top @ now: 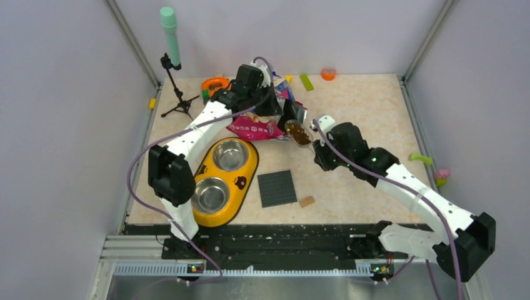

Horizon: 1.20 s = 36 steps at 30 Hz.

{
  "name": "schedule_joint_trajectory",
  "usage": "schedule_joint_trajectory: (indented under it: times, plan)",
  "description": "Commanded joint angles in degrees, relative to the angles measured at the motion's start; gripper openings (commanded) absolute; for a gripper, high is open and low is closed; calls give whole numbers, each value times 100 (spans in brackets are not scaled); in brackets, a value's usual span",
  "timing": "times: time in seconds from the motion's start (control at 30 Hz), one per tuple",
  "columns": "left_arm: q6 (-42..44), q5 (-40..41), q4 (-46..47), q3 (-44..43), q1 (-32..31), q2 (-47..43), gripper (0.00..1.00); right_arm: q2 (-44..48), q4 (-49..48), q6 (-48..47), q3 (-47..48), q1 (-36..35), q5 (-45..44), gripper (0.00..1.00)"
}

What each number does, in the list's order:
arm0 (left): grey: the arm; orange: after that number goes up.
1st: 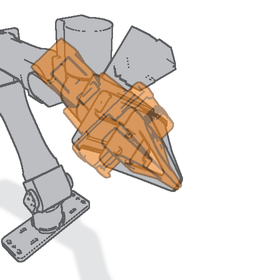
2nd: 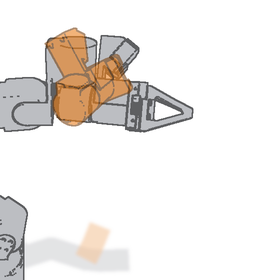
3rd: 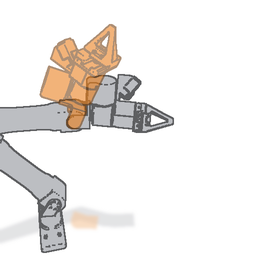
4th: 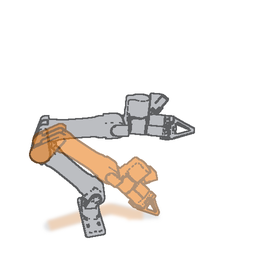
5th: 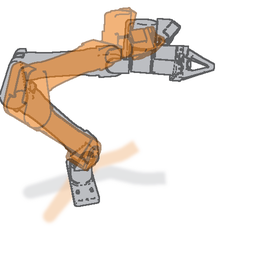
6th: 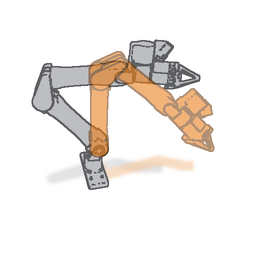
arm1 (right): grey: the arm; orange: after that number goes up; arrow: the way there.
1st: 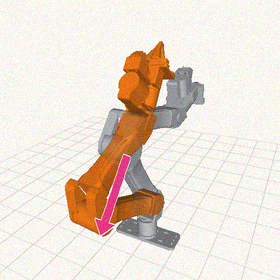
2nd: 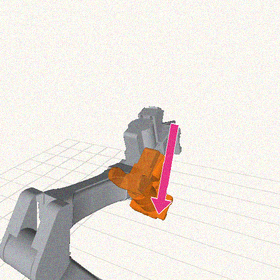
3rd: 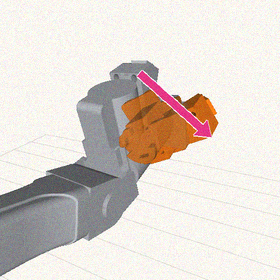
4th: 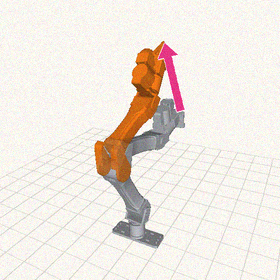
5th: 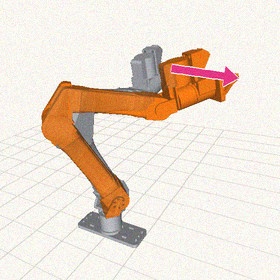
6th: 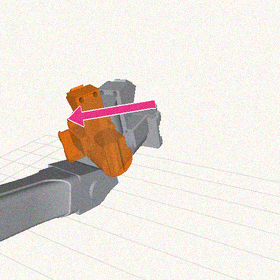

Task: Serve the pet food

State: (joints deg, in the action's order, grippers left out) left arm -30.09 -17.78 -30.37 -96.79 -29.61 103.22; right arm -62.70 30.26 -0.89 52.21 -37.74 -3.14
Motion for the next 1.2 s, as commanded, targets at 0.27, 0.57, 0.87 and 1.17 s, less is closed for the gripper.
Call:
schedule_joint_trajectory:
  times: [0.27, 0.57, 0.87, 1.17]
  plan:
    - [-56, 501, 10, -2472, 285, 804, 0, -40, 1913, -107, 1688, -974, 59, 0]
    - [137, 460, -57, -2235, 570, 443, 0, -1228, 1501, 451, 2207, -1725, -64, 0]
    - [108, 310, -177, -1969, 798, 172, 0, -2944, 1551, 360, 3474, -2033, -279, 0]
    - [121, 146, -174, -1886, 907, 124, 0, -4135, 1917, 171, 4583, -2102, -530, 0]
